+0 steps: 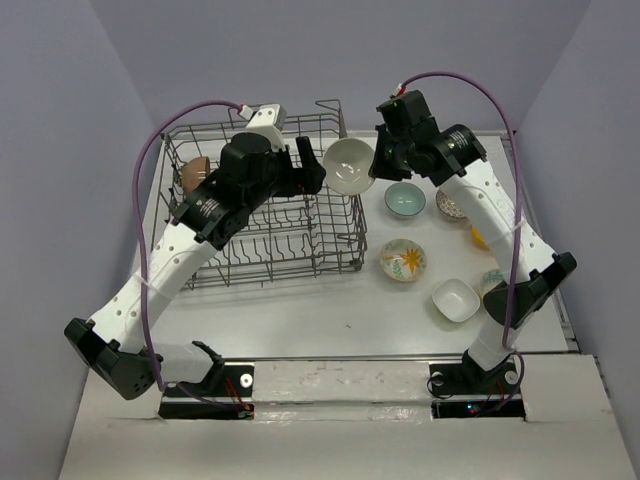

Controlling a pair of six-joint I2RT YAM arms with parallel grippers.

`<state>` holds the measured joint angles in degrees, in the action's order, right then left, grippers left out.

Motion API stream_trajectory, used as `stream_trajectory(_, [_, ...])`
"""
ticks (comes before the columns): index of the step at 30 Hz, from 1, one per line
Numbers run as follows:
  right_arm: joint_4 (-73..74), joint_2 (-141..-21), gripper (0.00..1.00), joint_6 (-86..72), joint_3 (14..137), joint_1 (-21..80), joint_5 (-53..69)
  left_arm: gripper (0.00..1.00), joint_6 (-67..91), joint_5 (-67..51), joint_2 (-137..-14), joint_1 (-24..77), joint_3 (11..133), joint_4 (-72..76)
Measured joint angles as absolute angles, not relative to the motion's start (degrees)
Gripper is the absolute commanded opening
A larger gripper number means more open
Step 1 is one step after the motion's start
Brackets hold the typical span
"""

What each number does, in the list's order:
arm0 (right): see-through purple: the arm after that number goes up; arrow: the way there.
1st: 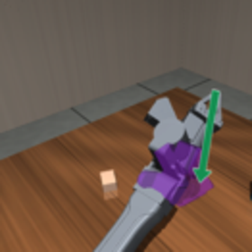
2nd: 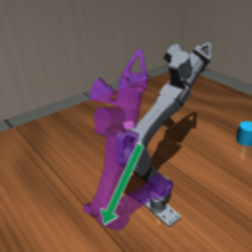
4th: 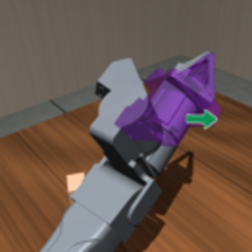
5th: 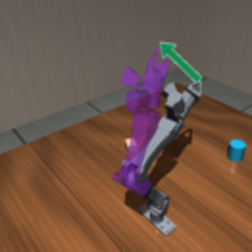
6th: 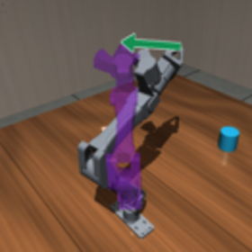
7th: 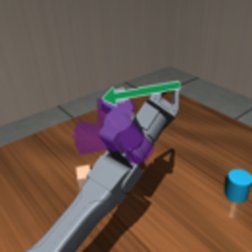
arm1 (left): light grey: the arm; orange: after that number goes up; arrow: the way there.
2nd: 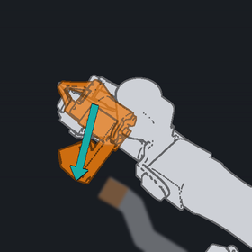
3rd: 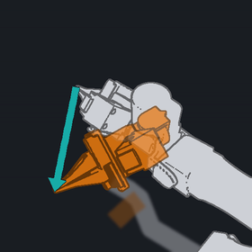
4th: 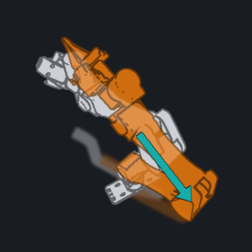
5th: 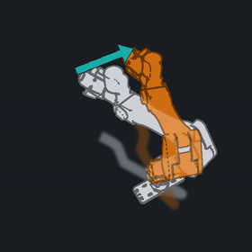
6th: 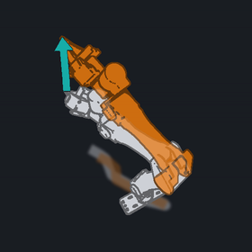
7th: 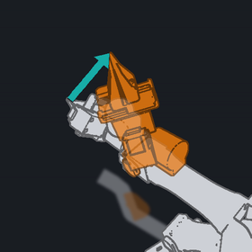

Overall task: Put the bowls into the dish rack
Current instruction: Pass from the right arm to the left

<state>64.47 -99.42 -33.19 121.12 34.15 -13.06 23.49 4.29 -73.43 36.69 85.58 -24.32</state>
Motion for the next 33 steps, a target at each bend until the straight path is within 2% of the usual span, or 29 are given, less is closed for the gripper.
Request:
stream_trajectory(7, [63.83,-101.65,0.01,-33.32,123.87,37.58,-13.87,0.91,24.38,5.41,-74.08,36.82,84.36,-24.23])
stream_trajectory(9, [63.83,-102.63,0.01,-33.43,125.27,38.61,-14.2,0.87,24.53,6.46,-74.89,36.95,84.36,-24.21])
stream_trajectory(12, [63.86,-103.11,0.01,-33.43,126.1,39.42,-14.68,0.78,24.6,8.84,-76.49,37.08,84.38,-24.27])
stream_trajectory(22, [63.77,-103.96,0.01,-33.43,127.17,40.51,-16.29,0.34,24.93,15.44,-79.4,37.8,85.6,-24.99])
stream_trajectory(24, [63.7,-104.09,0.01,-33.45,127.17,40.71,-16.49,0.21,25.06,15.99,-79.64,37.91,86.24,-25.19])
stream_trajectory(25, [63.46,-104.2,0.01,-33.45,127.17,40.88,-16.75,0.09,25.04,16.4,-79.94,37.95,86.74,-25.21])
stream_trajectory(27, [63.22,-104.33,0.01,-33.69,127.15,41.08,-16.75,0.0,25.5,18.09,-80.58,38.02,87.48,-25.56])
stream_trajectory(29, [62.67,-104.33,0.01,-33.87,127.15,41.63,-17.65,0.0,25.61,19.05,-81.87,38.02,88.58,-25.93])
stream_trajectory(31, [62.33,-104.33,0.07,-33.93,126.98,41.69,-18.26,0.0,25.58,19.92,-82.63,38.17,89.43,-26.15])
stream_trajectory(32, [62.28,-104.33,0.17,-33.91,126.91,41.67,-18.31,0.0,25.61,20.47,-82.85,38.3,89.78,-26.41])
stream_trajectory(33, [62.22,-104.33,0.22,-33.91,126.91,41.63,-18.33,0.0,25.58,21.08,-83.02,38.59,90.06,-26.57])
